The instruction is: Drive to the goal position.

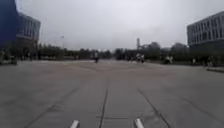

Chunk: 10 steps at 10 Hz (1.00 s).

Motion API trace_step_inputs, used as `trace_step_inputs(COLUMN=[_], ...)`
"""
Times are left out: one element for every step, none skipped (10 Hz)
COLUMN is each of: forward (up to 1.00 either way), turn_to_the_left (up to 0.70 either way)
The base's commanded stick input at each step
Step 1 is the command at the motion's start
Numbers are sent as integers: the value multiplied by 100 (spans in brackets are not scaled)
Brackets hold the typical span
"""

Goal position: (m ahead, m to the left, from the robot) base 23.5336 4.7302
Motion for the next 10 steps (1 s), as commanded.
trace_step_inputs(forward=[100, 100, 100, 100, 100, 100, 100, 100, 100, 100], turn_to_the_left=[0, -19, -34, -37, -10, 0, 0, 0, -1, -3])
